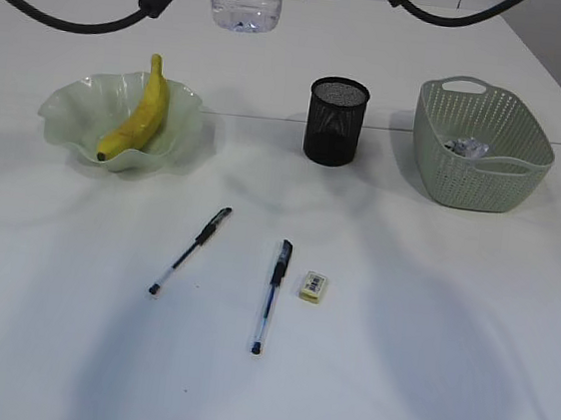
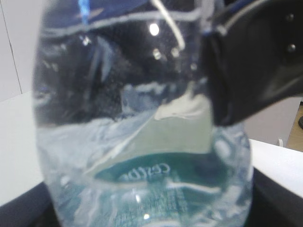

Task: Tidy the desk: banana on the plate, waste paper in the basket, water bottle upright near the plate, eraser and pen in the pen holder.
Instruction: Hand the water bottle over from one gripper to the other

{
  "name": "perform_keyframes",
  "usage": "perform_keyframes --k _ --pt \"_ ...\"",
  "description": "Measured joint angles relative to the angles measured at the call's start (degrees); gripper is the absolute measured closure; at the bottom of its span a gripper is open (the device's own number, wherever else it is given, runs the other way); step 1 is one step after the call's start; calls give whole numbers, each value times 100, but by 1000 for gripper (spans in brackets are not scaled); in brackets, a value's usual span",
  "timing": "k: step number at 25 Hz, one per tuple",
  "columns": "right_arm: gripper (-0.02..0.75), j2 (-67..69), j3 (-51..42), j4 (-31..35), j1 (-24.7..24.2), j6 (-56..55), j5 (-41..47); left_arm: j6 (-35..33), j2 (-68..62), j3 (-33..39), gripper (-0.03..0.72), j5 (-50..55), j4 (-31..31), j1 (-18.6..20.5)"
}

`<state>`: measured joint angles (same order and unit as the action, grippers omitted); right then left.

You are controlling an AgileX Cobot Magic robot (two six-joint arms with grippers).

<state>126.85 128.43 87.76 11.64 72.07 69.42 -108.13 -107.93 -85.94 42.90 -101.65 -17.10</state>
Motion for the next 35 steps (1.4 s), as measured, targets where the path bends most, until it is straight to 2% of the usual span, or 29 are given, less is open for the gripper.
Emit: perform_keyframes --k 22,30,35 --pt "402 0 0 -20 -20 -60 0 272 0 -63 132 -28 0 0" --pt "402 0 3 -20 -20 -60 0 350 0 -63 234 -17 0 0" --pt "402 0 3 -20 -20 -37 0 358 0 -63 261 -17 0 0"
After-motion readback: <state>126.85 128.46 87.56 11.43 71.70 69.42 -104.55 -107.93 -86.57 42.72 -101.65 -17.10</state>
